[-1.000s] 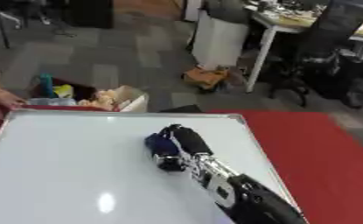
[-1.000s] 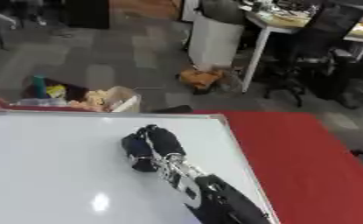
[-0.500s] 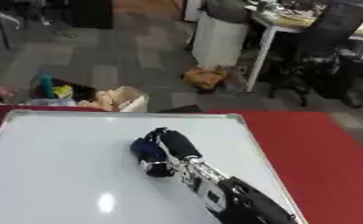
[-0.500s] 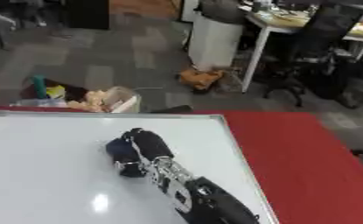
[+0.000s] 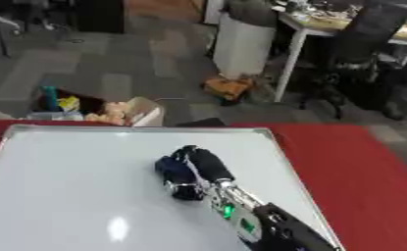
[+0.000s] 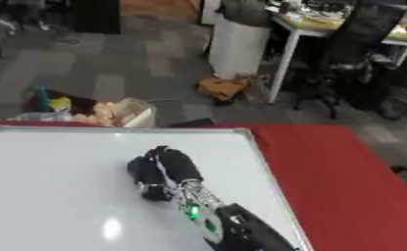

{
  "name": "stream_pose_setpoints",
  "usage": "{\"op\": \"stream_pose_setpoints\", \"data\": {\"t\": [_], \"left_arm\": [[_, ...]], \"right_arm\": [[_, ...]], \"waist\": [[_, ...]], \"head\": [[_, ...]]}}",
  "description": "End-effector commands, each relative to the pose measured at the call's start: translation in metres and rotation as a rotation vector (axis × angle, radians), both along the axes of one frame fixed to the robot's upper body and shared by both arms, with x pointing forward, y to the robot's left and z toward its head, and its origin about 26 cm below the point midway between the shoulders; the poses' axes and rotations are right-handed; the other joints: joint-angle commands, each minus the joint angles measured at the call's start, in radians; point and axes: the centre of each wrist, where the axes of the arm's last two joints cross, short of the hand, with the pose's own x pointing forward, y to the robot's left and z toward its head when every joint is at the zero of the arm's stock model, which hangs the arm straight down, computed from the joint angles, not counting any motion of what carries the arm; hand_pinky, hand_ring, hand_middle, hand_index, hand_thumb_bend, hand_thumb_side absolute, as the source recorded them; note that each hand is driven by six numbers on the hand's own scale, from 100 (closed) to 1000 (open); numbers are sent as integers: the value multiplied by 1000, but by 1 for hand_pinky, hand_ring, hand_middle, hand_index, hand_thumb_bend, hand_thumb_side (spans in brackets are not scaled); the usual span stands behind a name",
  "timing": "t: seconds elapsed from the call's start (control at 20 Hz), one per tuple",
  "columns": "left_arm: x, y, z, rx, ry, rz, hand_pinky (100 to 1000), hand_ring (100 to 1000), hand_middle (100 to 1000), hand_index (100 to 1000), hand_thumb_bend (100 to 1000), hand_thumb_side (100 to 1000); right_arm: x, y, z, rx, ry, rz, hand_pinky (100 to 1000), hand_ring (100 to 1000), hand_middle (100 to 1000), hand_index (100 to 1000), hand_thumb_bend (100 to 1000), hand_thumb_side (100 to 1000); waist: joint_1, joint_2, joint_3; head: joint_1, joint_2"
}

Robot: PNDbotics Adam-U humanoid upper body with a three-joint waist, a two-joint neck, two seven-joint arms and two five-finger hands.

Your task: Wipe the whiteboard clean with a brush.

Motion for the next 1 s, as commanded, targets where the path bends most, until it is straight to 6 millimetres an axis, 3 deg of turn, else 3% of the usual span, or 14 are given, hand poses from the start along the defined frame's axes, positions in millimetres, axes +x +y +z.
{"op": "stream_pose_setpoints", "data": {"t": [0.05, 0.45, 1.0], "left_arm": [[-2, 4, 7, 8, -27, 9, 437, 527, 569, 843, 731, 529], [-2, 5, 7, 9, -26, 17, 436, 527, 572, 844, 731, 529], [-2, 4, 7, 7, -24, 13, 436, 527, 573, 844, 730, 529]], "right_arm": [[-10, -35, -25, 40, 89, -138, 609, 675, 613, 716, 100, 342], [-24, -69, -35, 178, 58, -318, 605, 672, 605, 715, 100, 356], [-20, -57, -30, 174, 49, -266, 608, 675, 606, 717, 100, 357]], "waist": [[11, -2, -7], [11, -1, -26], [10, -7, -23]], "head": [[6, -14], [15, -17], [9, -18]]}}
